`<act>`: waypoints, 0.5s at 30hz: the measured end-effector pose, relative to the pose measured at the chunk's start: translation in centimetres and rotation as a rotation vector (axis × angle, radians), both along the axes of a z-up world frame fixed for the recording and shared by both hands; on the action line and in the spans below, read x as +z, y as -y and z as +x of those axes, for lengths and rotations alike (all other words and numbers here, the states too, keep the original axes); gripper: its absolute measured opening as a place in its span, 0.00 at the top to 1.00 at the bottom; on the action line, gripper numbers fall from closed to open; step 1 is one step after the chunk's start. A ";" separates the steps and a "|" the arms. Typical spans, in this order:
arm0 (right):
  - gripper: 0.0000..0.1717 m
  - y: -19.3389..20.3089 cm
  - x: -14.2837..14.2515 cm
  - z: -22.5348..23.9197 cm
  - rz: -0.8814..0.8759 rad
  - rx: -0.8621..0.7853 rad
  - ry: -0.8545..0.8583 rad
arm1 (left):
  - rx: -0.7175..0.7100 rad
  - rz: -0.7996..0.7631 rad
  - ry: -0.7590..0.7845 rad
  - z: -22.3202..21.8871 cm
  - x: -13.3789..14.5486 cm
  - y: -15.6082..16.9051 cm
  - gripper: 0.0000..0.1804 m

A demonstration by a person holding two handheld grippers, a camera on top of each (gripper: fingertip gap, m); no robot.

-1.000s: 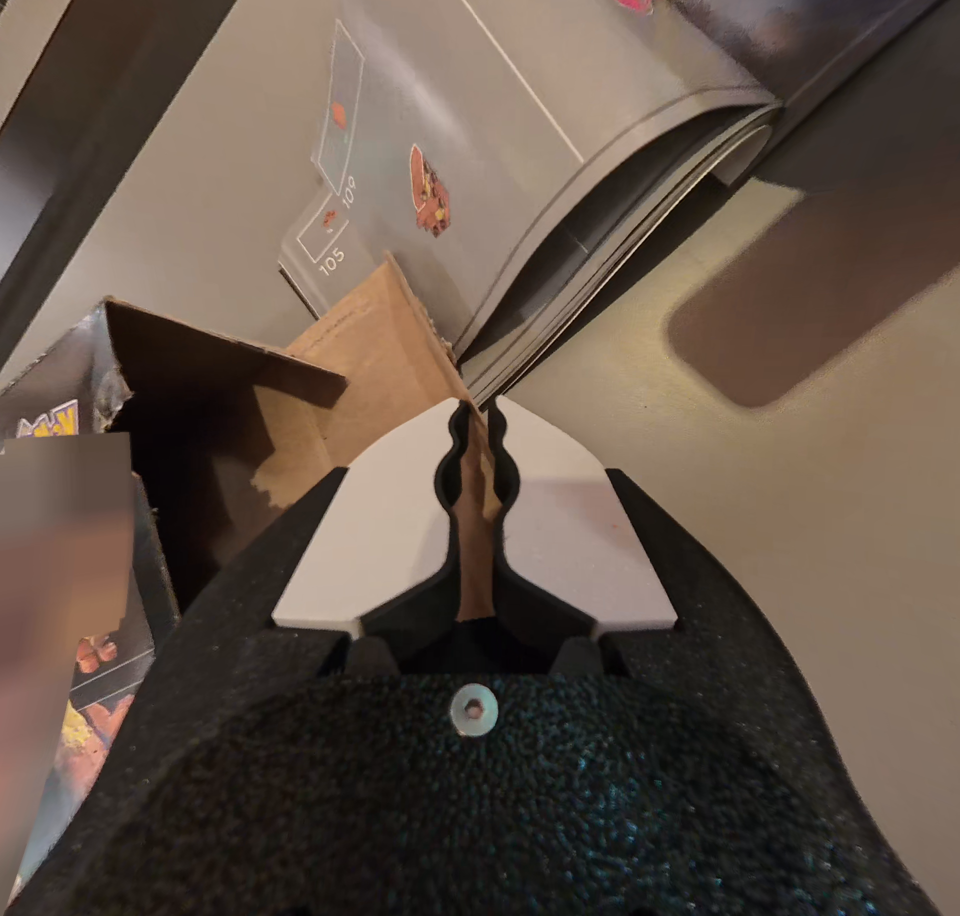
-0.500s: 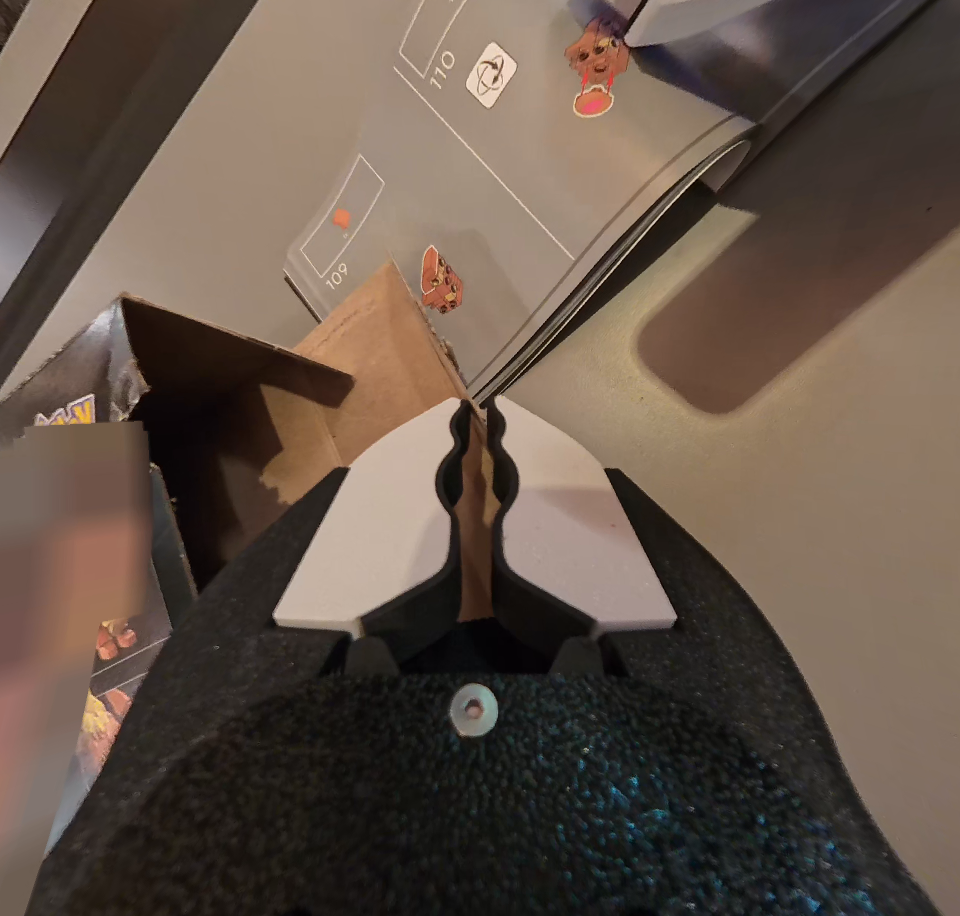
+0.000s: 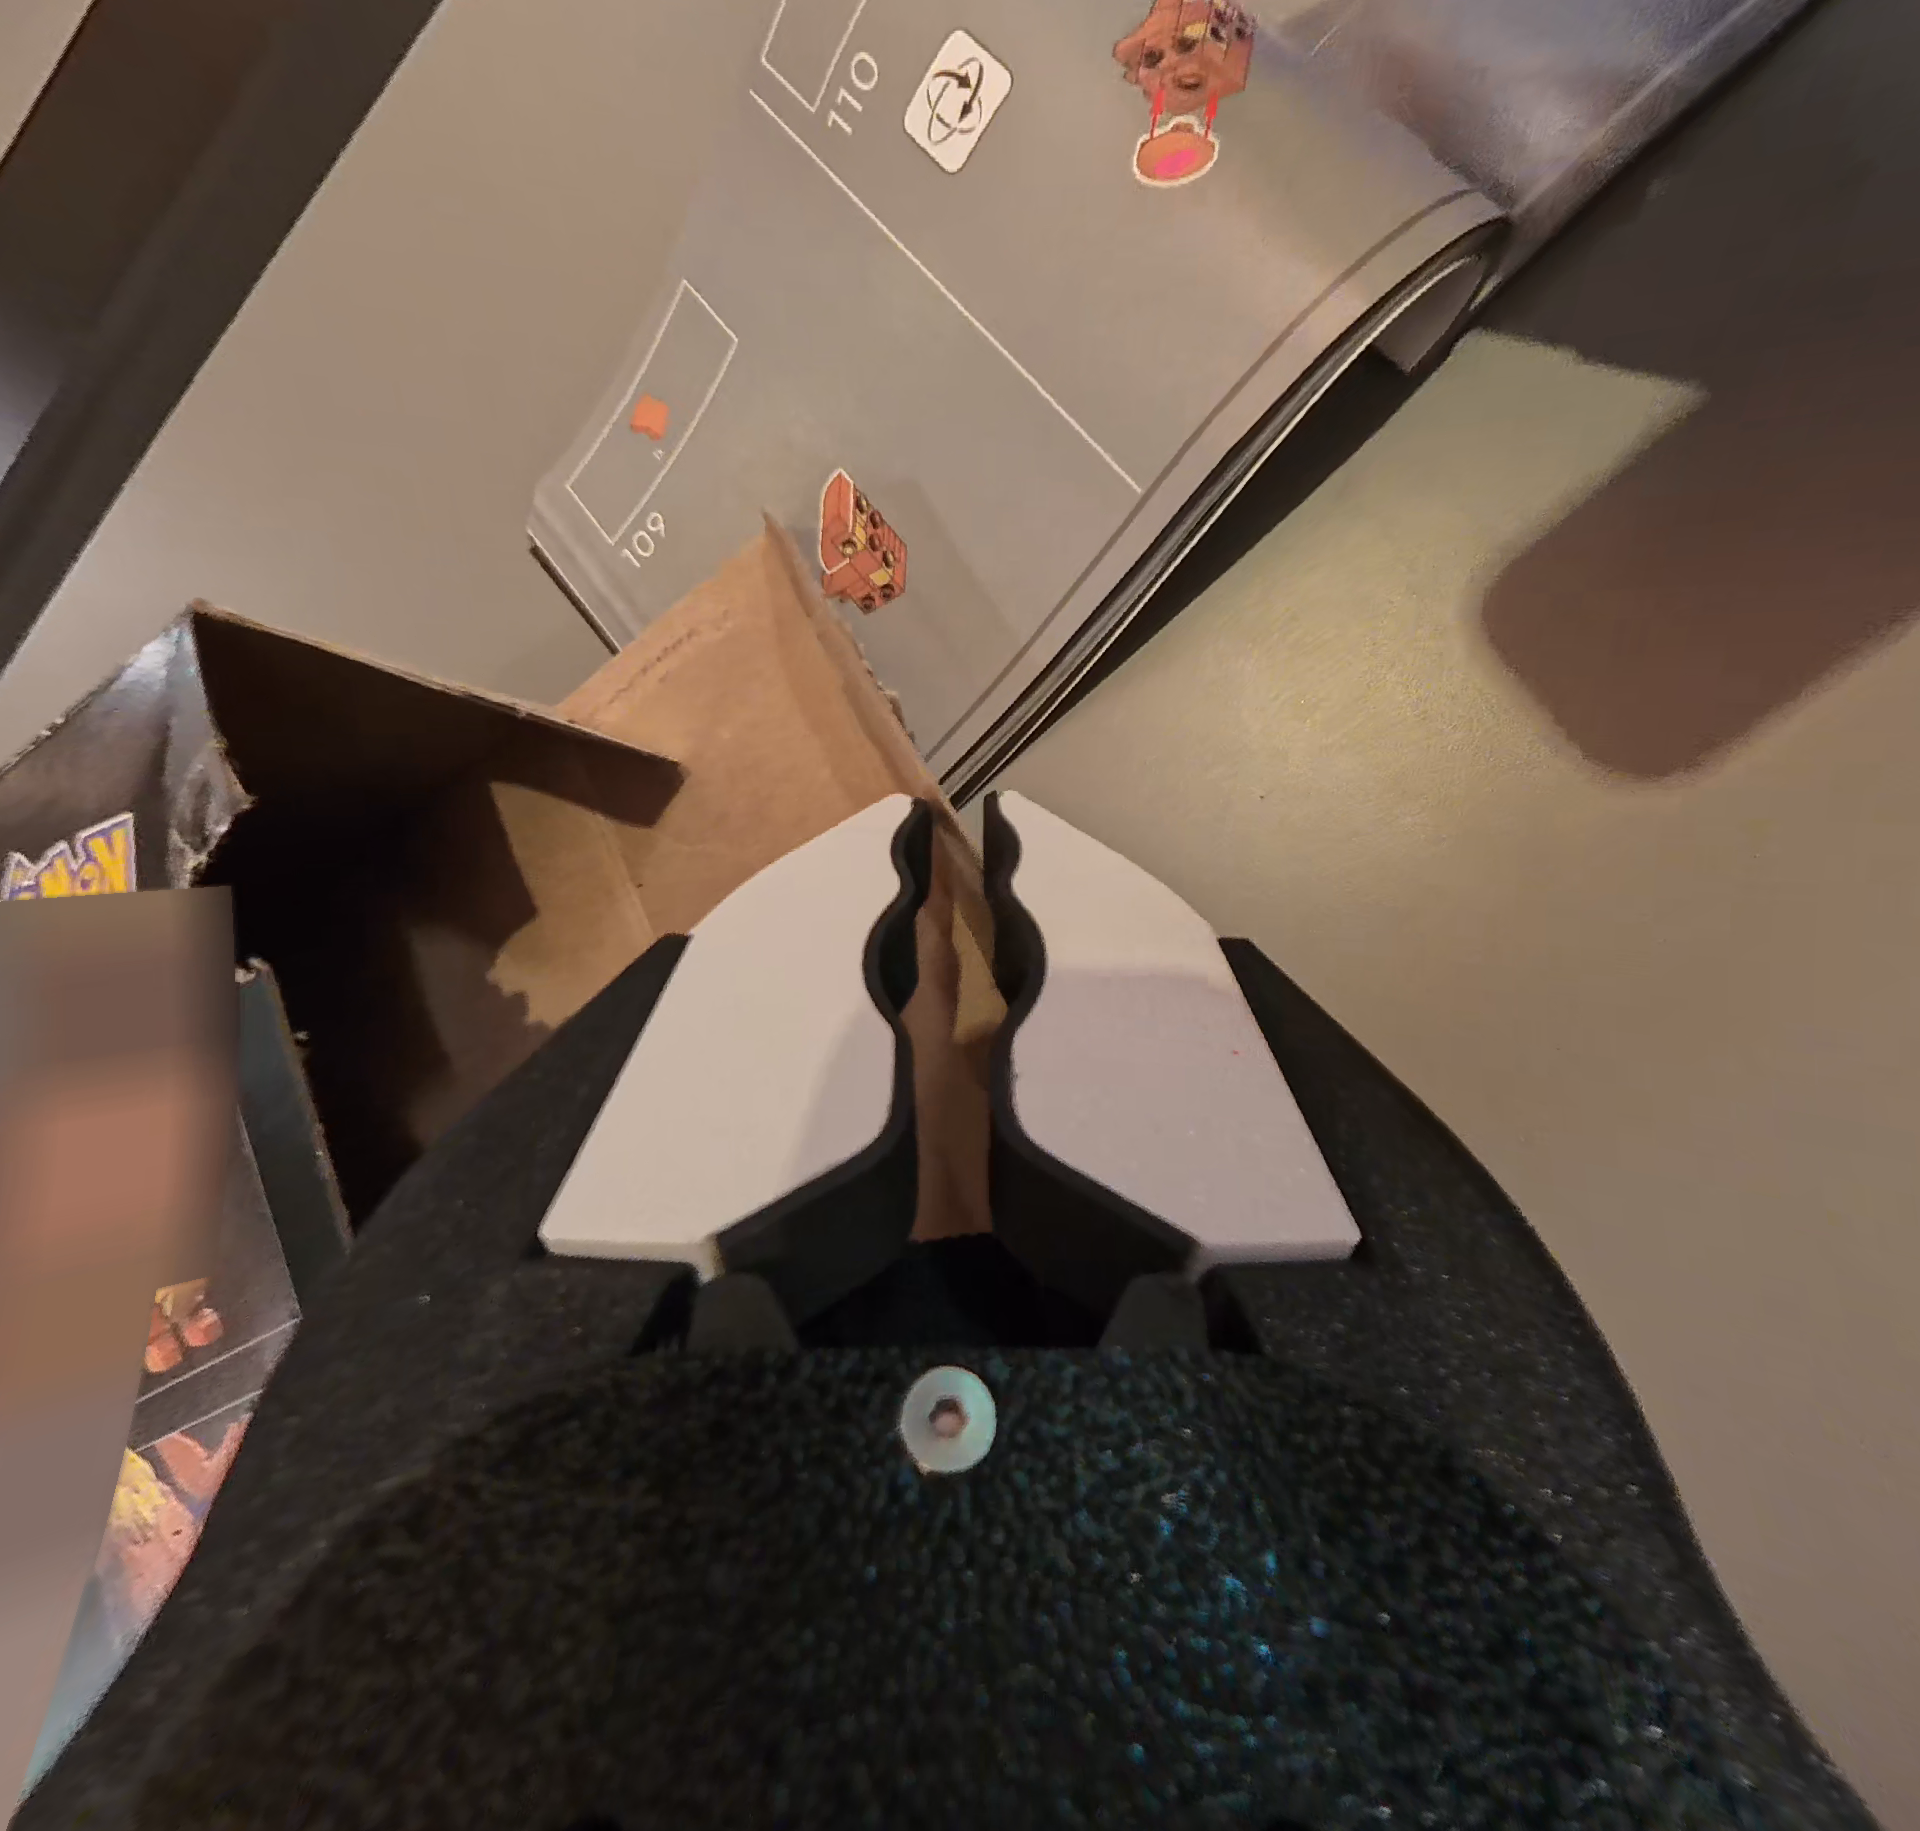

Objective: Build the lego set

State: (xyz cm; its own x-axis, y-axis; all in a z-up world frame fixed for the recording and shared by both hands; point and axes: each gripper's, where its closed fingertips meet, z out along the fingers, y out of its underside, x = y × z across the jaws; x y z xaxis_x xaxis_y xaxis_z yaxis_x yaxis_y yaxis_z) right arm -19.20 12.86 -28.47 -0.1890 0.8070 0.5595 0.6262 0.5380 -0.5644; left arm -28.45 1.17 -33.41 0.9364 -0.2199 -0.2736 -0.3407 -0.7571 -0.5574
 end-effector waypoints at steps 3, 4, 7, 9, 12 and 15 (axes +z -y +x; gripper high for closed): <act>0.85 0.4 1.0 1.8 -0.097 -0.053 -0.073 | -0.012 0.054 0.080 0.7 0.9 -0.4 0.94; 0.86 0.6 1.1 2.5 -0.150 -0.072 -0.093 | -0.020 0.081 0.125 1.2 1.3 -0.6 0.94; 0.87 1.2 1.0 4.7 -0.312 -0.121 -0.125 | -0.039 0.191 0.297 2.5 3.3 -1.3 0.94; 0.87 1.6 1.0 6.0 -0.395 -0.131 -0.136 | -0.050 0.253 0.398 3.2 4.3 -1.7 0.94; 0.87 2.1 2.1 7.9 -0.477 -0.126 -0.210 | -0.049 0.299 0.494 3.7 4.8 -2.2 0.94; 0.87 2.9 3.2 10.0 -0.498 -0.098 -0.274 | -0.059 0.306 0.523 4.2 4.4 -2.7 0.93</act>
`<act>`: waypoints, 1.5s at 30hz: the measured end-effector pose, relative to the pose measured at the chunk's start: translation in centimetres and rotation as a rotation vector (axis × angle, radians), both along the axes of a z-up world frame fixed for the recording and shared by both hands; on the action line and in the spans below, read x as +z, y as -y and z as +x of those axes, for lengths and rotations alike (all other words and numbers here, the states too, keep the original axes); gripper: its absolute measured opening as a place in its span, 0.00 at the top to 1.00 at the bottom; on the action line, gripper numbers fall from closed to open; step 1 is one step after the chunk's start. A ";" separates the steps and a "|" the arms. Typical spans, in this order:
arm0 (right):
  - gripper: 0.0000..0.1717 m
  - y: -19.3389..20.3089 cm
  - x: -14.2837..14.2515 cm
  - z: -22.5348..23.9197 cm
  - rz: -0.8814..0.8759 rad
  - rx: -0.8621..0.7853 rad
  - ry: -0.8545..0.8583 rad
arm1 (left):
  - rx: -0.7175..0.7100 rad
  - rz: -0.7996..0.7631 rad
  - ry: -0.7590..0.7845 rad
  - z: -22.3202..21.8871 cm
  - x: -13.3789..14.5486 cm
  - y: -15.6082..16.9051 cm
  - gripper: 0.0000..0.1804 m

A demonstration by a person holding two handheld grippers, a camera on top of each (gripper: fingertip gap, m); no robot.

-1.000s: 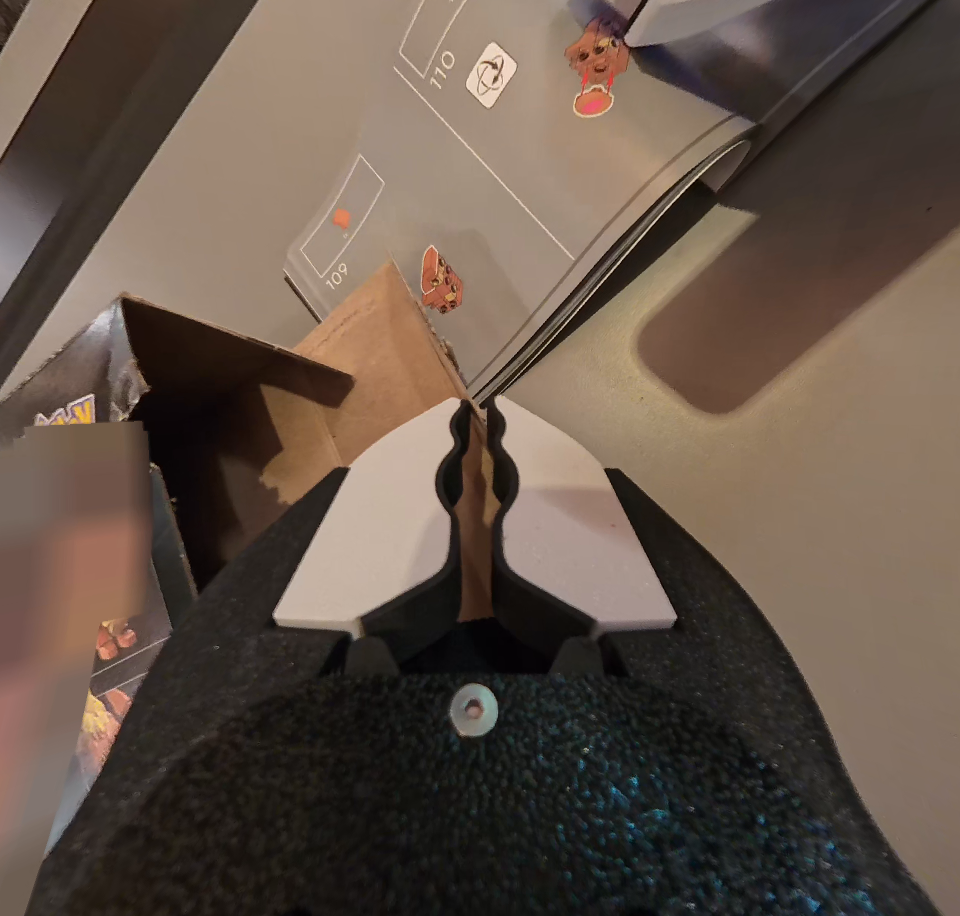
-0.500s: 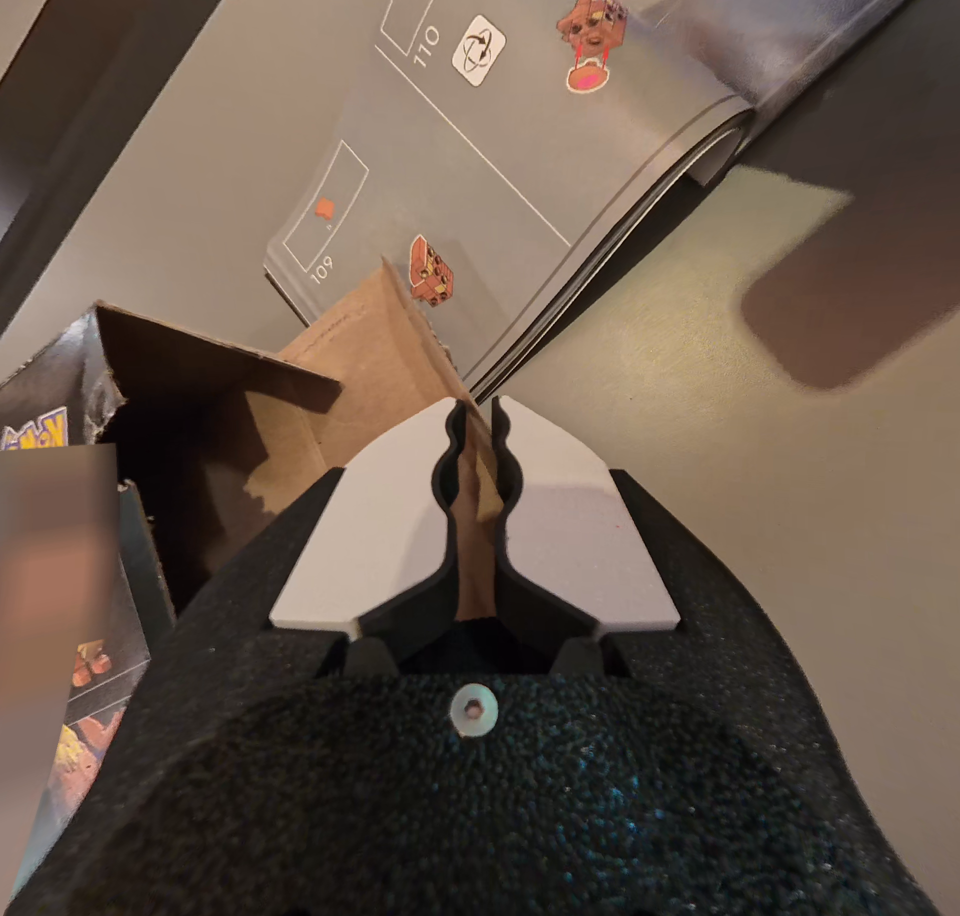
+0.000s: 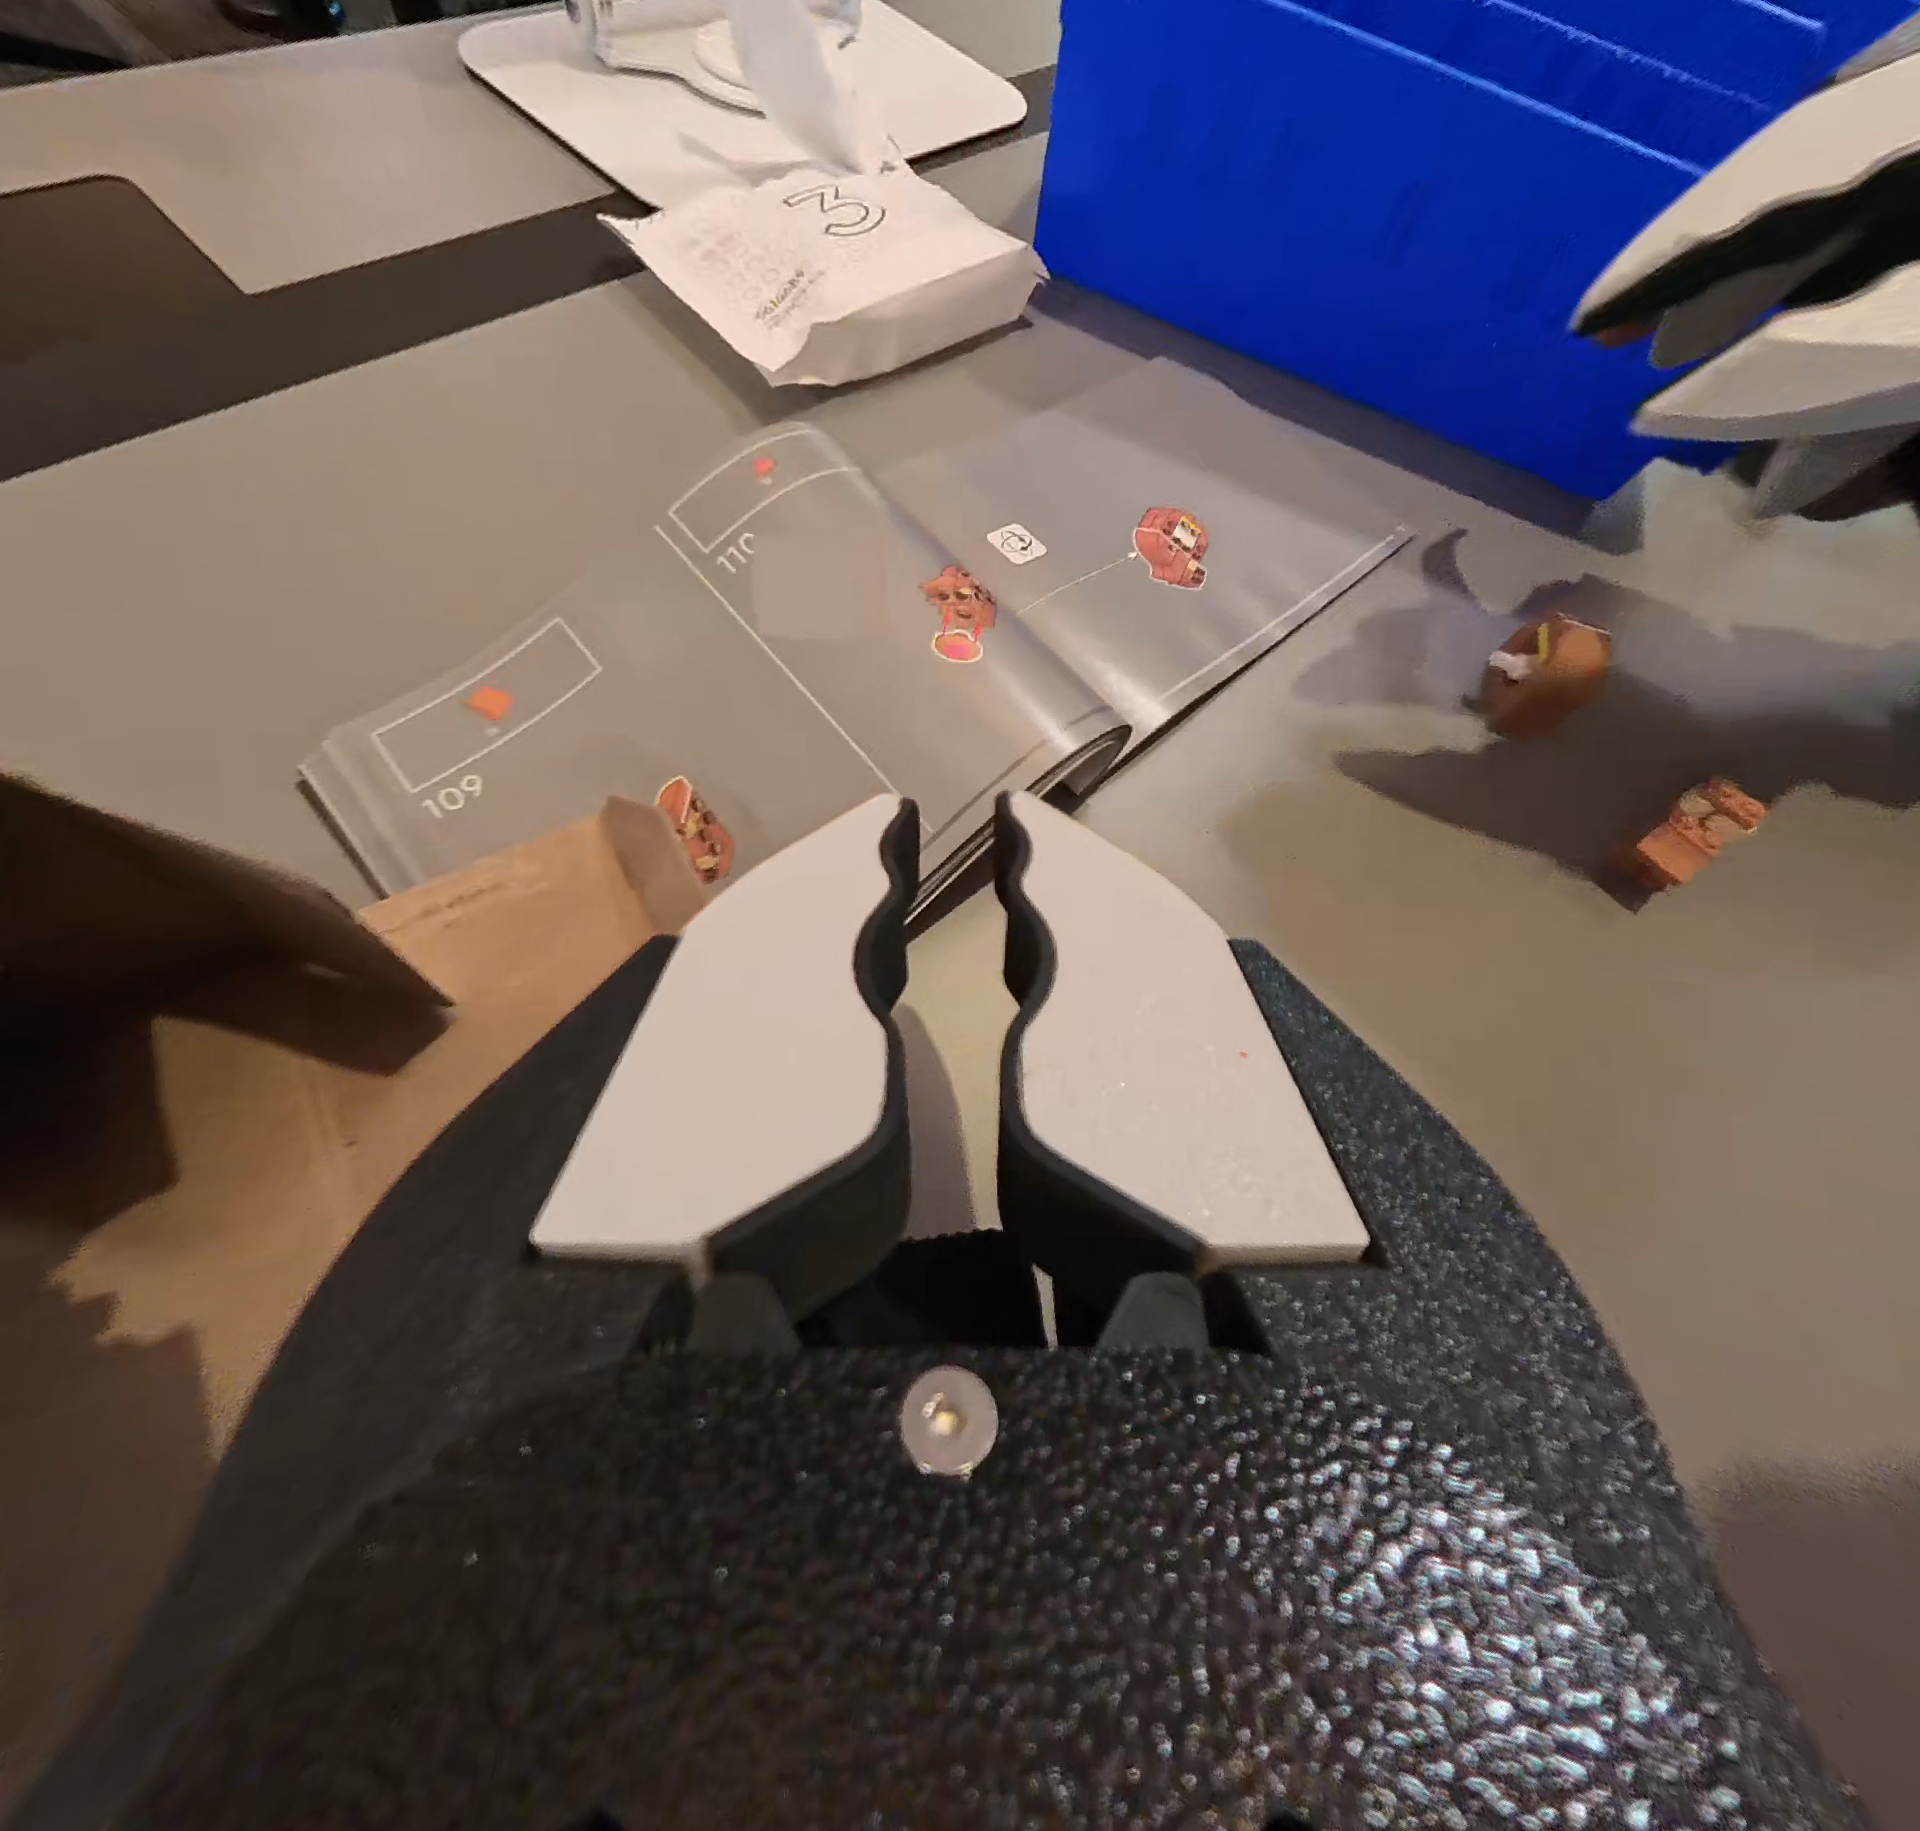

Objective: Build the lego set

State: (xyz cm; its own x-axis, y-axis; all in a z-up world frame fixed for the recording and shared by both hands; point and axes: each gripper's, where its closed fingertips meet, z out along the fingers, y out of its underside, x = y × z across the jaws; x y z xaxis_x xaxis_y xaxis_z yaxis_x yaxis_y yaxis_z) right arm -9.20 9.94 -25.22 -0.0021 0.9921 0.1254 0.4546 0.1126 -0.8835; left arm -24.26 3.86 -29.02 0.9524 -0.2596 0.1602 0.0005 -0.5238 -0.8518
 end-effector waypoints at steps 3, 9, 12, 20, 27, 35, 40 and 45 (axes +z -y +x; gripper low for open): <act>0.87 1.4 0.5 2.0 0.025 0.040 -0.039 | -0.049 0.022 -0.012 1.1 -0.2 -0.3 0.92; 0.86 3.5 1.5 5.0 0.047 0.099 -0.092 | -0.116 0.110 -0.072 3.2 0.3 -1.0 0.92; 0.86 3.3 4.5 7.2 0.039 0.111 -0.159 | -0.134 0.148 -0.119 3.9 0.5 -1.3 0.92; 0.84 -7.5 8.1 15.2 0.212 -0.074 -0.057 | -0.175 0.270 -0.127 5.9 2.7 -1.7 0.92; 0.84 -15.3 6.4 18.9 0.275 -0.199 0.070 | -0.155 0.345 -0.155 6.8 3.8 -2.3 0.92; 0.85 -17.0 4.1 19.8 0.286 -0.229 0.110 | -0.159 0.399 -0.126 9.1 4.0 -3.7 0.94; 0.86 -17.1 3.4 20.3 0.269 -0.227 0.113 | -0.175 0.374 -0.122 10.1 3.0 -4.4 0.94; 0.87 -16.8 2.7 20.2 0.253 -0.217 0.126 | -0.203 0.360 -0.105 11.2 2.4 -4.6 0.94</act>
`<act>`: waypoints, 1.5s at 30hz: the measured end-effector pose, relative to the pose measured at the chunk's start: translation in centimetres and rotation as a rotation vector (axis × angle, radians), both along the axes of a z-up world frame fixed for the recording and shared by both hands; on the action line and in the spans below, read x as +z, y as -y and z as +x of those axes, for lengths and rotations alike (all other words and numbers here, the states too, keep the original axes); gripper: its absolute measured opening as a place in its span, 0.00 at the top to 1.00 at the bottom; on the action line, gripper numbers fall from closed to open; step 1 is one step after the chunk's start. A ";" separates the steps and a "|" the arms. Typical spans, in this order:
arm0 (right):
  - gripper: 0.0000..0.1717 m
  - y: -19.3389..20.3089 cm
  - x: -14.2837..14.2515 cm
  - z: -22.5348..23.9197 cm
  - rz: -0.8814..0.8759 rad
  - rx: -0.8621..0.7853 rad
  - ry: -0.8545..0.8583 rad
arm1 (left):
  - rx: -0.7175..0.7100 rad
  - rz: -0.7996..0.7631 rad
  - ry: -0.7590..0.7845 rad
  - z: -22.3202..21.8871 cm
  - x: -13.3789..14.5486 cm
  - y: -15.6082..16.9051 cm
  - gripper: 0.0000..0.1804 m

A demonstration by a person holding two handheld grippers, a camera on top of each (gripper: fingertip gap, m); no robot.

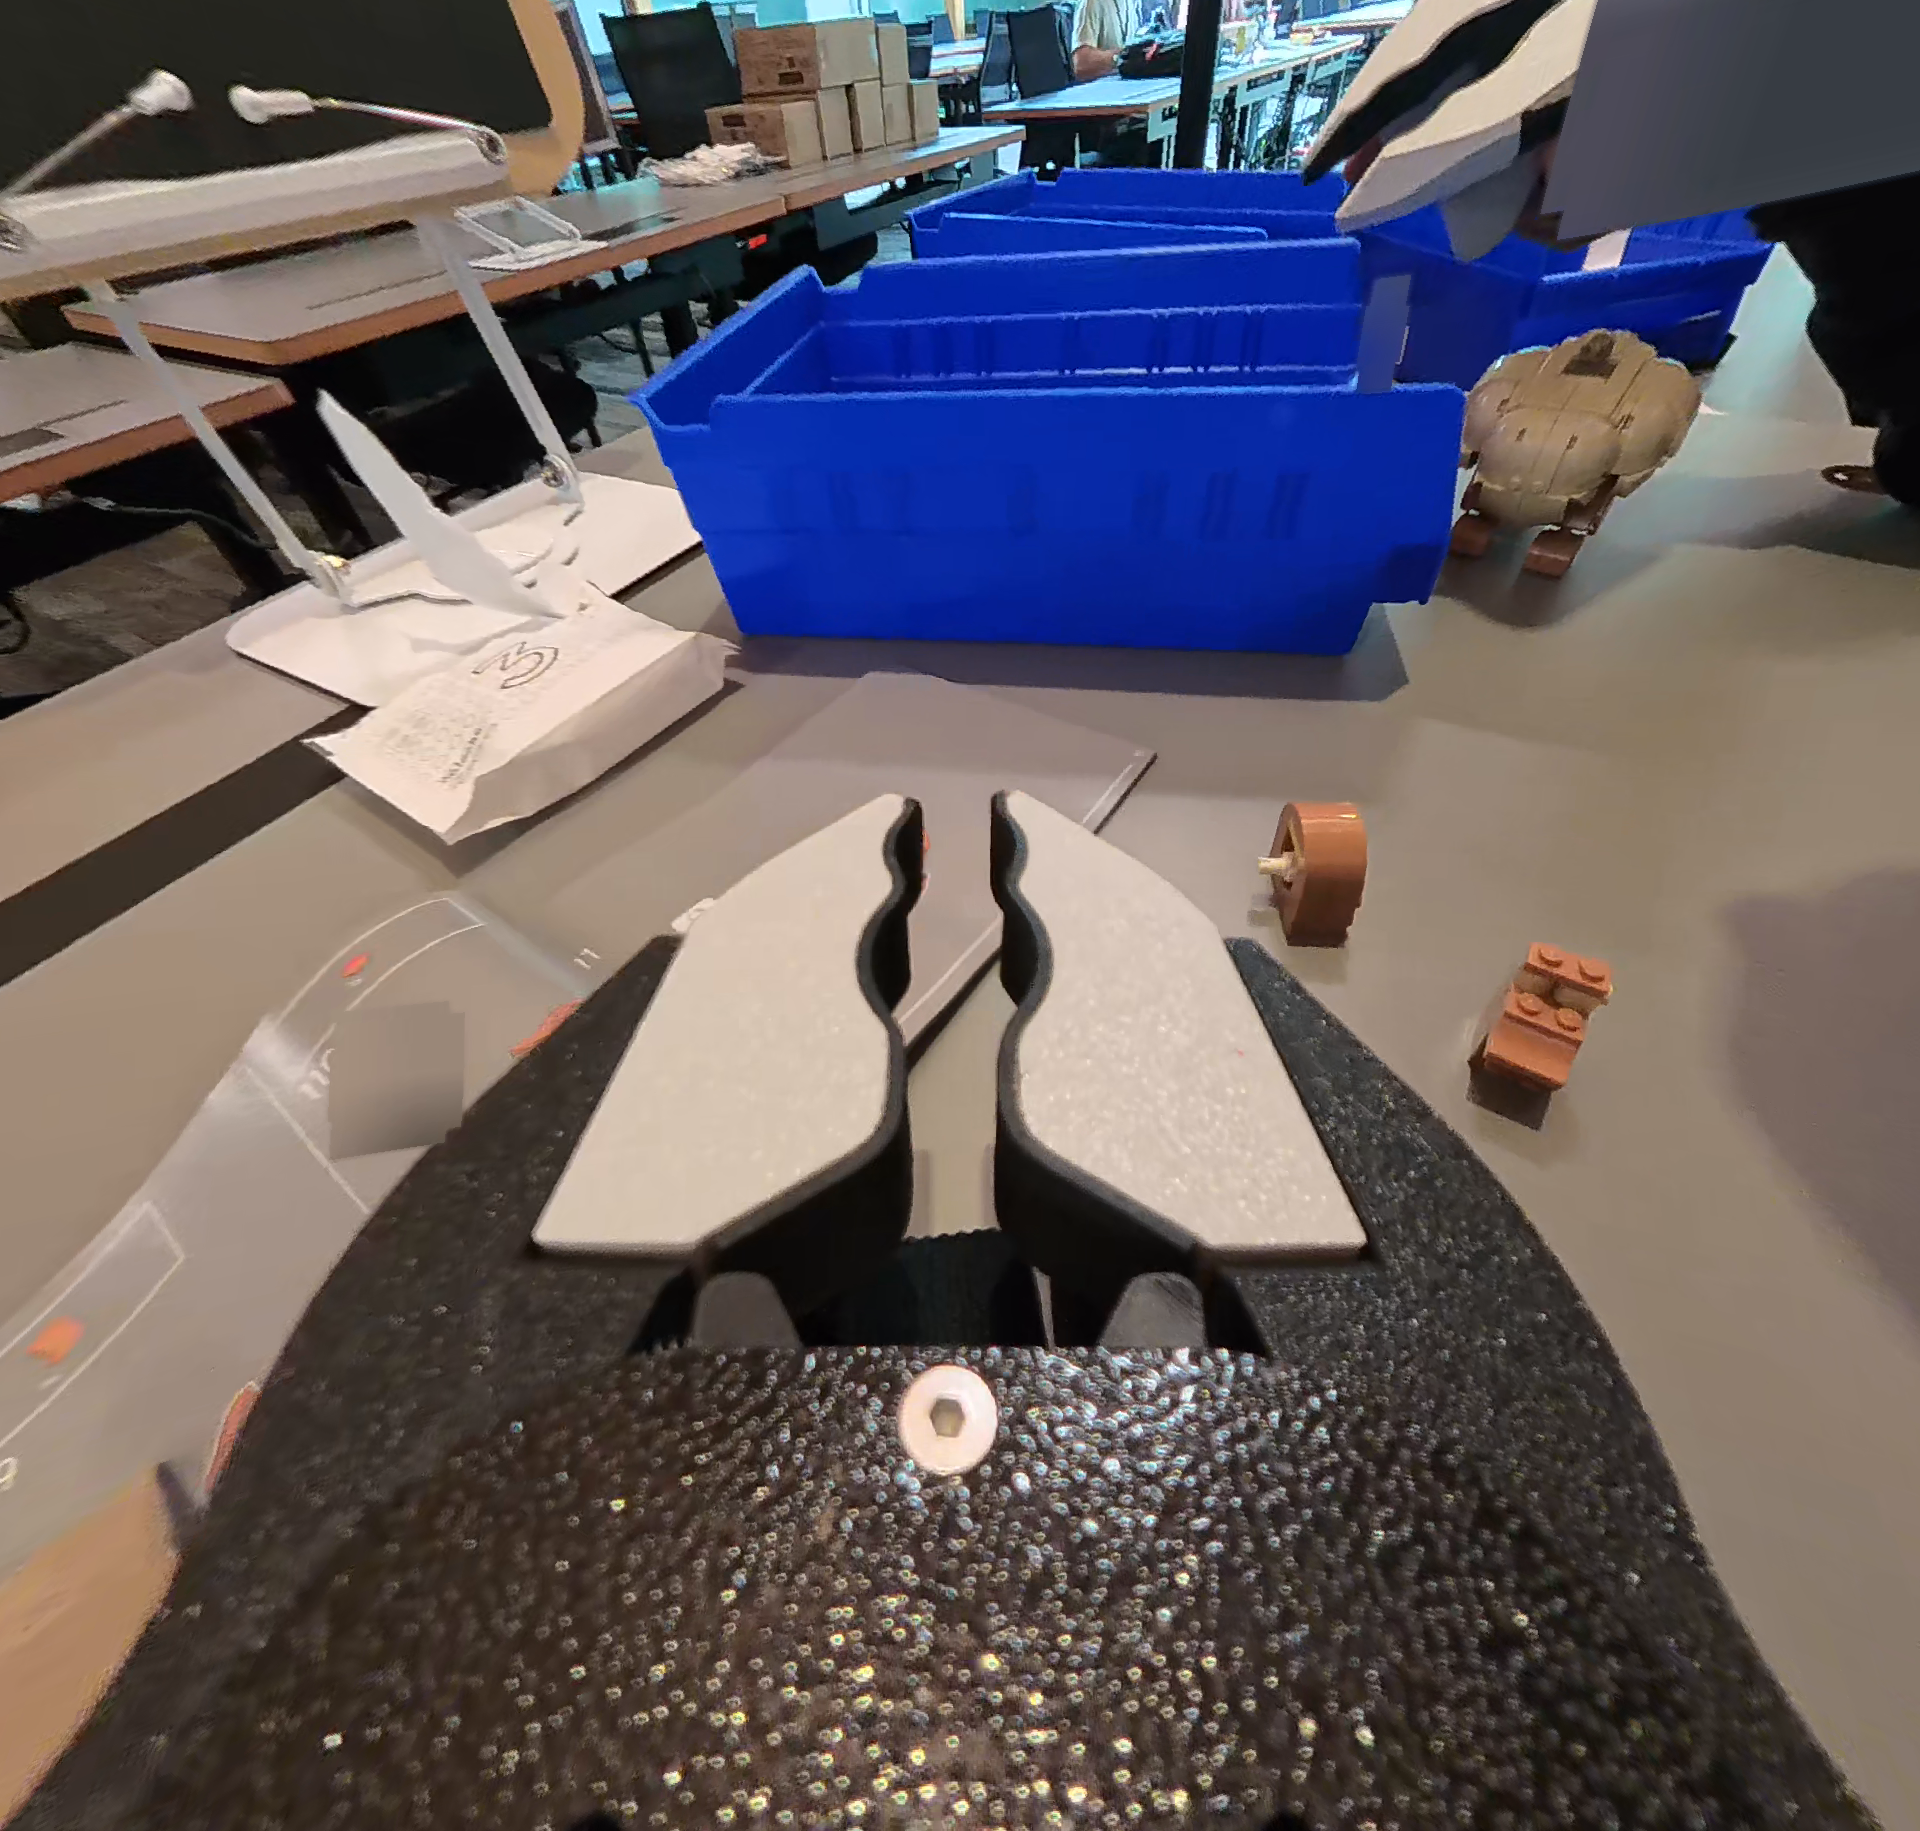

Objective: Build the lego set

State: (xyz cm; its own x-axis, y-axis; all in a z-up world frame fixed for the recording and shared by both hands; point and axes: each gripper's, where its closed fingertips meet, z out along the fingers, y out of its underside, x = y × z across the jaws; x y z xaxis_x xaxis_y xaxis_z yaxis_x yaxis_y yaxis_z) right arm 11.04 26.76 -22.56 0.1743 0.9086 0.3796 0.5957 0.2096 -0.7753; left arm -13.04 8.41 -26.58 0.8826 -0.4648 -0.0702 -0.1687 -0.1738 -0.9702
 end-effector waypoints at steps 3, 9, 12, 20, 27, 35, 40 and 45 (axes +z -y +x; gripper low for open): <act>0.87 0.0 -0.5 -0.1 -0.009 0.005 0.014 | -0.016 -0.019 -0.009 0.4 -0.6 -0.1 0.94; 0.87 0.1 -1.5 0.0 -0.026 0.019 0.055 | -0.038 -0.050 -0.015 0.9 -1.4 -0.1 0.94; 0.87 -0.1 -1.9 0.1 -0.028 0.017 0.072 | -0.045 -0.063 -0.025 1.1 -1.8 0.0 0.94; 0.87 -0.7 -2.5 0.6 -0.021 -0.010 0.103 | -0.051 -0.093 -0.046 1.2 -2.6 0.0 0.94; 0.85 -1.3 -4.4 0.2 0.123 0.154 0.403 | -0.060 -0.096 -0.046 1.6 -2.7 -0.1 0.94; 0.82 -1.6 -8.7 -0.4 0.169 0.584 1.016 | -0.053 -0.097 -0.066 1.3 -2.8 0.4 0.94; 0.83 -1.8 -11.1 0.3 0.029 0.620 1.166 | -0.052 -0.103 -0.077 1.2 -3.0 0.5 0.94; 0.82 -2.1 -12.5 0.4 0.054 0.612 1.253 | -0.059 -0.108 -0.070 1.2 -3.0 0.6 0.94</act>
